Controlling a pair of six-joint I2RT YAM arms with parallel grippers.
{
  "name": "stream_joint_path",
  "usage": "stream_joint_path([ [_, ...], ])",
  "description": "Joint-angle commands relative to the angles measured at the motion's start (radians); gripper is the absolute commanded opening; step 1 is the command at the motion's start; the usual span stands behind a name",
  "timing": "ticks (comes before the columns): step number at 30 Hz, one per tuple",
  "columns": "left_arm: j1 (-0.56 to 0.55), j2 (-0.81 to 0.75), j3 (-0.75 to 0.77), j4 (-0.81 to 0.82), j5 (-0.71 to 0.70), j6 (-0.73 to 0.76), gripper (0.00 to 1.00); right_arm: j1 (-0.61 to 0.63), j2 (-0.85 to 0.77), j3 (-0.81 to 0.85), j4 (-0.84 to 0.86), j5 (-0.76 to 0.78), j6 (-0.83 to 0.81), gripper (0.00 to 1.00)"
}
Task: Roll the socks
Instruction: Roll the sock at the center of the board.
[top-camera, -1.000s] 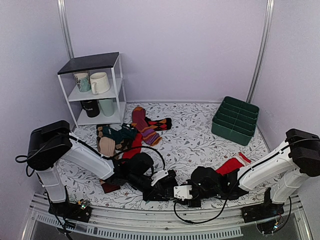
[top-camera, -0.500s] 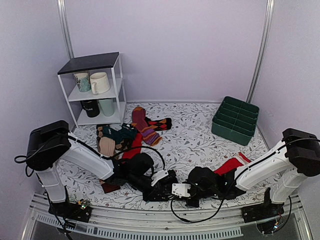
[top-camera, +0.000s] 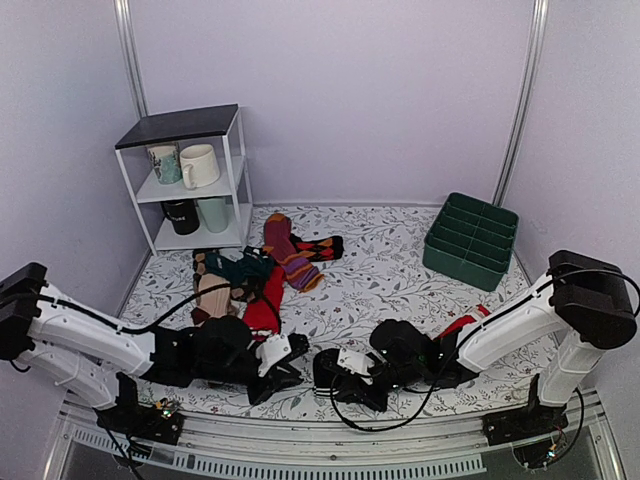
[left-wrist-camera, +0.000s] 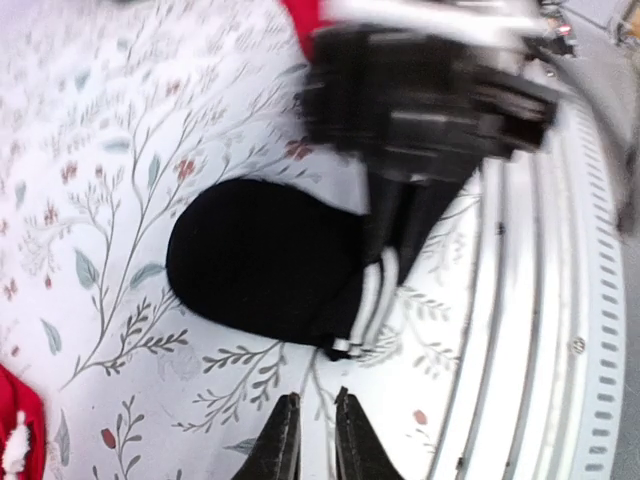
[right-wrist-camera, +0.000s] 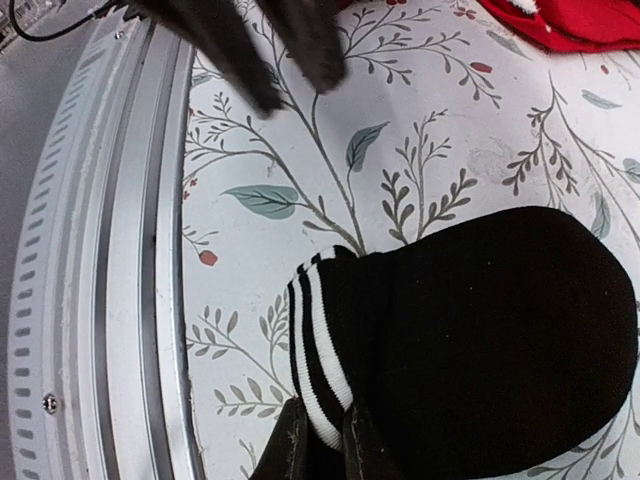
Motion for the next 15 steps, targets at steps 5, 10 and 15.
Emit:
stream_joint_path([
  [5,-0.101,-0.077,-0.174,0.282,-0.038,0.138,0.18,-0.079,0.133,0.023,-0.23,-0.259,0.181,0.05],
  [10,-0.105,0.004,-0.13,0.31,-0.039,0.229,0.28,-0.098,0.168,0.089,-0.338,-0.293,0.214,0.05],
  [15,-0.11,0.082,-0.085,0.328,-0.062,0.317,0.32,-0.101,0.202,0.14,-0.404,-0.304,0.211,0.05],
])
